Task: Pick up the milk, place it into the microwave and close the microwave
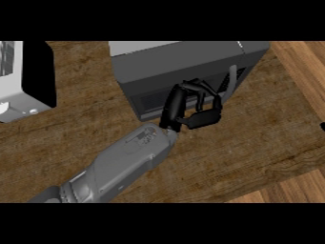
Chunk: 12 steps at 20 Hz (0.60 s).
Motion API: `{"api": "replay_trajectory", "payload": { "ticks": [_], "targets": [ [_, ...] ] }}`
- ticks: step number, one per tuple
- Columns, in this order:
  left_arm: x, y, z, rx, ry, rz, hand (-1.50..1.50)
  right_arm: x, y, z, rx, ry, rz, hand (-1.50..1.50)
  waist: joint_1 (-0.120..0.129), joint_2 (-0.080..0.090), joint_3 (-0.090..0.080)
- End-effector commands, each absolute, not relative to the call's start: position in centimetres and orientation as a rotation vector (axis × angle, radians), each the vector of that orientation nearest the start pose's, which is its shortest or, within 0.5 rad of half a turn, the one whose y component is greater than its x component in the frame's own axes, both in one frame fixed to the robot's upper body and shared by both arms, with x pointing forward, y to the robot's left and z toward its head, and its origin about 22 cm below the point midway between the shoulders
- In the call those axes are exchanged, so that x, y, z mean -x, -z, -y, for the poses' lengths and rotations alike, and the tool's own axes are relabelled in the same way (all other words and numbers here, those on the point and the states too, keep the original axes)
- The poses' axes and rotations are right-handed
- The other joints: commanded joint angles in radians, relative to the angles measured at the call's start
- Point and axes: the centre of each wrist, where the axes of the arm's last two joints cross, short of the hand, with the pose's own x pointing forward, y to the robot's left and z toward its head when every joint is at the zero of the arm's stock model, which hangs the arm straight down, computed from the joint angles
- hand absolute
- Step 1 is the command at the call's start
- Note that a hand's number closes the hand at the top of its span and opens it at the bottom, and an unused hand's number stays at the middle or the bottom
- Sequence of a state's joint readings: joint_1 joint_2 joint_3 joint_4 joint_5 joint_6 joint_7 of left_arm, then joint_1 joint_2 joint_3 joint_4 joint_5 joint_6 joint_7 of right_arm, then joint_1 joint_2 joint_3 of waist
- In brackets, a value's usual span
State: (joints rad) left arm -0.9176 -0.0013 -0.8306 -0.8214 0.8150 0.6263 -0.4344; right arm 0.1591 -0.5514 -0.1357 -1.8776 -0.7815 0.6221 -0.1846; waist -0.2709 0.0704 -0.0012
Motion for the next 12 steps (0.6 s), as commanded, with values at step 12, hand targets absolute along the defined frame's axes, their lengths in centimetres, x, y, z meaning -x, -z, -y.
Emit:
{"api": "replay_trajectory", "payload": {
  "ticks": [12],
  "targets": [
    [-36.4,-4.5,-1.3,0.113,0.072,1.824,1.5,-20.0,-11.9,34.9,-0.766,-0.428,1.915,-1.5,-0.011,0.023,-0.001]
  ]
}}
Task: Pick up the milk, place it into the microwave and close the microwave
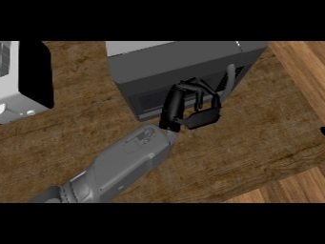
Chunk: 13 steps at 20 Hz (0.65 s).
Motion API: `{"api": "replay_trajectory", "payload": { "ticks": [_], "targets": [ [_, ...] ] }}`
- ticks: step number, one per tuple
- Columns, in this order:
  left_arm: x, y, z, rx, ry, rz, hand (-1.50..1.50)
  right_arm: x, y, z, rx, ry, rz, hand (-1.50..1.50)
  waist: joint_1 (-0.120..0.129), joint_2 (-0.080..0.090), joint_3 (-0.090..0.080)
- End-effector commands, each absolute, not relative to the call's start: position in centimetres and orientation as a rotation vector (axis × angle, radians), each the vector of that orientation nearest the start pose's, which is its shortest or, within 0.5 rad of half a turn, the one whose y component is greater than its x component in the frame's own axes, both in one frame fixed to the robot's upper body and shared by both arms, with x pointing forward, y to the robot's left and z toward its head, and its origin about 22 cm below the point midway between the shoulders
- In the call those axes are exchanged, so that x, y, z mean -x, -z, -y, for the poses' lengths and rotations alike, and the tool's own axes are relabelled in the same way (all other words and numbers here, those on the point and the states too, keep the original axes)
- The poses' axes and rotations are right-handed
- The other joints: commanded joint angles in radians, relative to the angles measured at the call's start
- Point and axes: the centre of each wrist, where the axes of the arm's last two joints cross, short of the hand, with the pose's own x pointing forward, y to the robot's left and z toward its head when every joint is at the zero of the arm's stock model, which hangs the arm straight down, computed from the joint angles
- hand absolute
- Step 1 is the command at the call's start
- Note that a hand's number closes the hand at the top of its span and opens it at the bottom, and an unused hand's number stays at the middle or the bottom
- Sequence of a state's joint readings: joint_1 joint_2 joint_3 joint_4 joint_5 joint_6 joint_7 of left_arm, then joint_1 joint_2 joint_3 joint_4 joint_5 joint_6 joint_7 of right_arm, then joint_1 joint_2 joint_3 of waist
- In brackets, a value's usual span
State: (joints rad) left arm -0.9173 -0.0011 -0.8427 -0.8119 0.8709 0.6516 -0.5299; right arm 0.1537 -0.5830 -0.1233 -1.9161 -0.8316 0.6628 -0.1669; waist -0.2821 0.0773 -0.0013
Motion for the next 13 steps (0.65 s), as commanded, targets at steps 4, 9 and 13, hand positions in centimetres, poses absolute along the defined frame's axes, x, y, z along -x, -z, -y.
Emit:
{"api": "replay_trajectory", "payload": {
  "ticks": [4,9,13],
  "targets": [
    [-36.2,-4.0,-1.3,0.109,0.063,1.823,1.5,-19.9,-12.3,34.5,-0.784,-0.449,1.914,-1.5,-0.015,0.015,-0.002],
    [-36.2,-3.7,-1.5,0.096,0.053,1.833,1.5,-19.7,-12.6,34.6,-0.781,-0.441,1.915,-1.5,-0.021,0.017,-0.002],
    [-36.4,-3.9,-1.5,0.099,0.052,1.841,1.5,-19.8,-12.8,34.7,-0.784,-0.453,1.907,-1.5,-0.008,0.018,-0.001]
  ]
}}
